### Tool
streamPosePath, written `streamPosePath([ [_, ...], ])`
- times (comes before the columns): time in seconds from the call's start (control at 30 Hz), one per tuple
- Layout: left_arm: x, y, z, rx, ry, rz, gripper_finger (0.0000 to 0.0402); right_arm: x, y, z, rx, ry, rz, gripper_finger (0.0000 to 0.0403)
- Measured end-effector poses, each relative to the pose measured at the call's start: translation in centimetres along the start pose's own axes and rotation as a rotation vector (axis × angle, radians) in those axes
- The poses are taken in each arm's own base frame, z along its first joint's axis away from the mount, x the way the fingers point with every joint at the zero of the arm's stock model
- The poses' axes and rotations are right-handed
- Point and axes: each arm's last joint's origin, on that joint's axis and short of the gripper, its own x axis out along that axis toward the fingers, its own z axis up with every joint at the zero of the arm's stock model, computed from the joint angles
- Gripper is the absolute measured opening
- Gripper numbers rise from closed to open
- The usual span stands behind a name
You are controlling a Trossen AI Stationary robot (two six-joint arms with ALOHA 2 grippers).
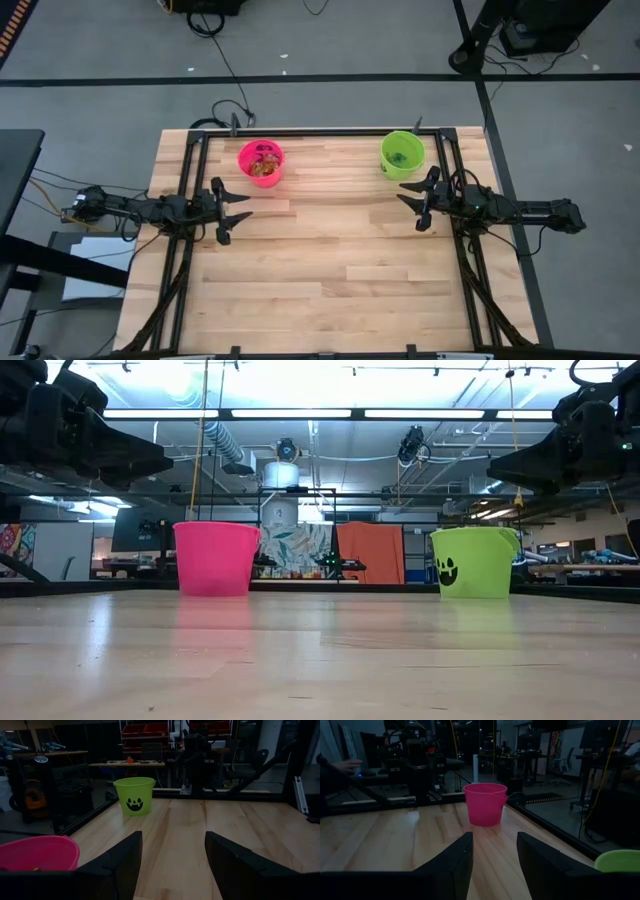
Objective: Sort candy by brand, put in halloween buckets
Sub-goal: Return to Home Position
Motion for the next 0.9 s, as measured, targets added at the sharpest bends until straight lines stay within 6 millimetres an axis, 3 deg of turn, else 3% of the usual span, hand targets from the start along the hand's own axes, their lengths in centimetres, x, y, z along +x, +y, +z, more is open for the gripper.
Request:
streamPosePath([
  [0.9,0.00,0.00,0.00,0.000,0.000,0.000,0.0223,0.00,0.00,0.00,0.000,0.000,0.000,0.0164],
])
